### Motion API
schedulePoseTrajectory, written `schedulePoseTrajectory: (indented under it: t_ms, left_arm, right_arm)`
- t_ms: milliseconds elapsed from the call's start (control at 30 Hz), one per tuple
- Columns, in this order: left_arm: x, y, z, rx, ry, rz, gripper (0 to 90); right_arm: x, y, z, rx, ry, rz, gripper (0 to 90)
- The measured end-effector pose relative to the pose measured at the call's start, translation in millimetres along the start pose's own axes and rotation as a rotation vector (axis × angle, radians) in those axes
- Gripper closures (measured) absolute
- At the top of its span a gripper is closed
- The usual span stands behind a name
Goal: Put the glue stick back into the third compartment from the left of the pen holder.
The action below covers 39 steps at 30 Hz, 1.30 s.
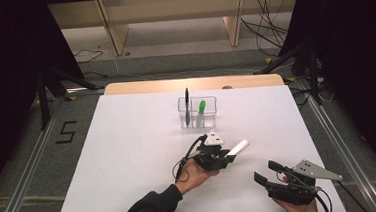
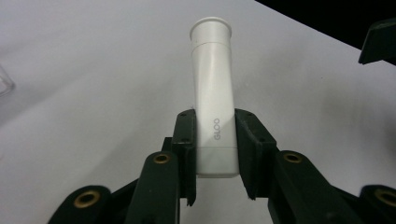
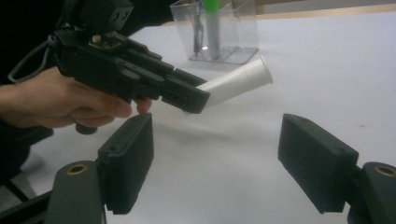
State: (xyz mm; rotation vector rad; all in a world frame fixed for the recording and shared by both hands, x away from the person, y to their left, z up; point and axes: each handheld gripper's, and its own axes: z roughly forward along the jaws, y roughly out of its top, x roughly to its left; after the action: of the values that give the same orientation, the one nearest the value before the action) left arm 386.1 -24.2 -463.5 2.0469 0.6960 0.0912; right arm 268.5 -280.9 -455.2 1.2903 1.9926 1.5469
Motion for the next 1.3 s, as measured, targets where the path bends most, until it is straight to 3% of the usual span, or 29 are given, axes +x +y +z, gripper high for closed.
schedulePoseTrajectory:
  t_ms: [467, 767, 1100, 1300]
  left_arm:
    - [4.6, -14.1, -44.8, -0.107, 0.022, 0.006, 71.0]
    - [4.7, -23.3, -57.4, -0.111, 0.023, 0.011, 70.9]
    - [-0.9, -30.6, -69.1, -0.125, 0.055, 0.067, 70.9]
    - [-1.7, -35.8, -75.2, -0.137, 0.061, 0.064, 70.9]
  right_arm:
    - [5.2, 17.0, 26.1, -0.016, 0.148, 0.209, 28.3]
    - [6.0, 22.2, 52.0, 0.005, 0.192, 0.282, 29.6]
    - [15.2, 27.2, 78.4, 0.043, 0.256, 0.332, 32.3]
    - [15.8, 28.2, 86.8, 0.048, 0.271, 0.37, 34.1]
